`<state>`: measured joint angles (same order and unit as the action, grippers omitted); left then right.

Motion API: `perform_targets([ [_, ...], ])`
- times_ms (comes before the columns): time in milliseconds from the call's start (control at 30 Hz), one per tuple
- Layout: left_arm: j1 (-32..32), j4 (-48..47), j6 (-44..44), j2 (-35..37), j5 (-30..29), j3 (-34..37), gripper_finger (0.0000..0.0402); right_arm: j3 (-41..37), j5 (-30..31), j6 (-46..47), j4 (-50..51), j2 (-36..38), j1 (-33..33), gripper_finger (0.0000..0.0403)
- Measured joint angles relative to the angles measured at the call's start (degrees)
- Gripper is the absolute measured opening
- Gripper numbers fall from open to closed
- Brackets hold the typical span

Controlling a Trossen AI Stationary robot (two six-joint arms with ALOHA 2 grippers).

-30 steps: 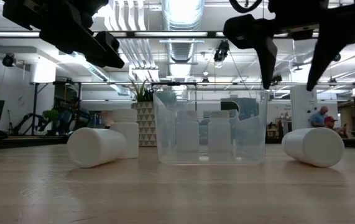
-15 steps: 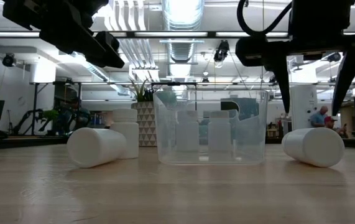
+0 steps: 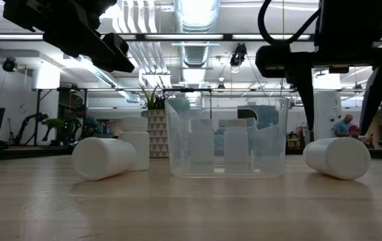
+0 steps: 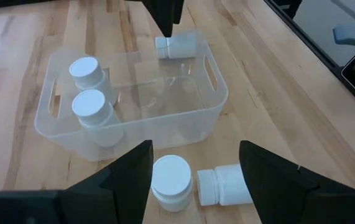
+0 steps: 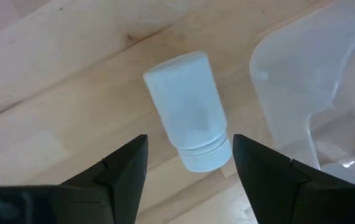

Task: Pick and place pill bottles into a basket
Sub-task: Put the white medicine bottle into the transparent bin

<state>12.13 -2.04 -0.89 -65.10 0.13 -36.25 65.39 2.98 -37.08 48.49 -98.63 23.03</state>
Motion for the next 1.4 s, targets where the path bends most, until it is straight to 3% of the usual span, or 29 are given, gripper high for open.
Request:
perform_targets([
  [133, 0.01, 0.04, 0.01, 0.0, -0.01, -0.02, 0.0221, 0.75, 0.04, 5.26, 0.17, 0.0, -0.01, 0.0224],
  [333, 0.0, 0.09, 0.07, 0.02, -0.01, -0.02, 0.0221, 4.49, 0.05, 22.86, 0.13, 0.0, -0.04, 0.0224],
  [733, -0.01, 0.07, 0.16, 0.07, -6.47, -0.02, 0.0221, 9.96, 0.0, 79.07, 0.55, 0.13, -0.04, 0.0224],
  [967, -0.03, 0.07, -2.58, 0.07, -7.09, -0.02, 0.0221, 9.56, -0.01, 110.08, 2.31, 0.15, 0.79, 0.0224],
  [1267, -0.03, 0.09, -5.65, 0.17, -7.13, -0.04, 0.0221, 5.78, 1.94, 134.01, 8.5, 0.15, 1.25, 0.0224],
  [1400, -0.03, 0.09, -5.65, 0.17, -7.13, -0.04, 0.0221, 3.92, 1.74, 139.08, 8.05, 0.16, 1.2, 0.0224],
])
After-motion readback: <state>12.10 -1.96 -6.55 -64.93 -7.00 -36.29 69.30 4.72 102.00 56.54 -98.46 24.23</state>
